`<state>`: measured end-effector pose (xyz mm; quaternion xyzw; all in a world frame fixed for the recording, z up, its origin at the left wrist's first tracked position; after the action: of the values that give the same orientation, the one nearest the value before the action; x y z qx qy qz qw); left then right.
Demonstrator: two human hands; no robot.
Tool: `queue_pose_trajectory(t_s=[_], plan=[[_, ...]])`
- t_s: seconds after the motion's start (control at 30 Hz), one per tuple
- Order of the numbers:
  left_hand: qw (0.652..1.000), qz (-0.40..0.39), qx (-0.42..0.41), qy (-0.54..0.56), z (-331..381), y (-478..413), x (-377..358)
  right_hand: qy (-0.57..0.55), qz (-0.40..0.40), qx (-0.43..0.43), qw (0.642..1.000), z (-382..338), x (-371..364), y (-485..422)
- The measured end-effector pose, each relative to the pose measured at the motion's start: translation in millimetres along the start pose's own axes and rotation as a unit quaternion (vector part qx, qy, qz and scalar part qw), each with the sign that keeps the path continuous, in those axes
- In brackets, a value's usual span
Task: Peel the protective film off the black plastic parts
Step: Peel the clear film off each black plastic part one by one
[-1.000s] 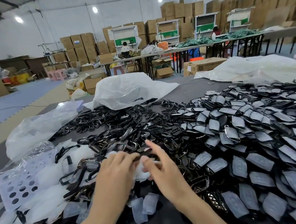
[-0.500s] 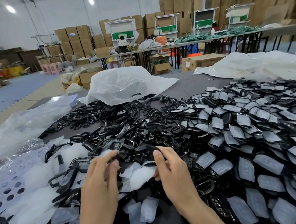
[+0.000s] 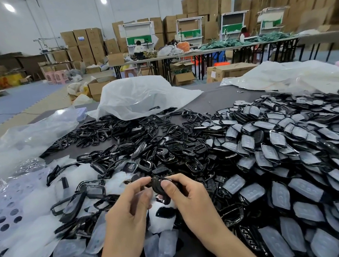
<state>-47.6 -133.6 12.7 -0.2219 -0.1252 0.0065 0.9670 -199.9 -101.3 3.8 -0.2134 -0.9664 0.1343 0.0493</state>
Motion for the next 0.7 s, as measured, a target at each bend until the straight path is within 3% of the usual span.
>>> queue_pose_trajectory(t_s=[0.2,0.47,0.7], plan=[[0.999,-0.019,-0.031,-0.005,6.3,4.0,-3.7,-0.023,0.005,-0.01,1.0,-1.7,1.6,-1.0],[0.997,-0.008,0.049,0.064,-3.7,-6.0,1.5,-0.066,-0.013,-0.035,0.997,-4.6,-0.6,-1.8],[0.994,0.004,0.059,0.087,-1.9,-7.3,4.8,-0.1,-0.039,-0.067,0.992,-4.8,1.2,-3.4]])
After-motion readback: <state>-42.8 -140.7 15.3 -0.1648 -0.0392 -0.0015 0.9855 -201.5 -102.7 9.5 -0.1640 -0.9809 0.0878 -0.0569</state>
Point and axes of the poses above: each hand's wrist, its own y-axis away from the middle knuckle, its own x-axis out of the back of the hand, z = x × y, the point moved 5 cm from there along -y, towards the middle knuckle, and after that the axes turned 10 degrees about z, right-handed, at the moved point
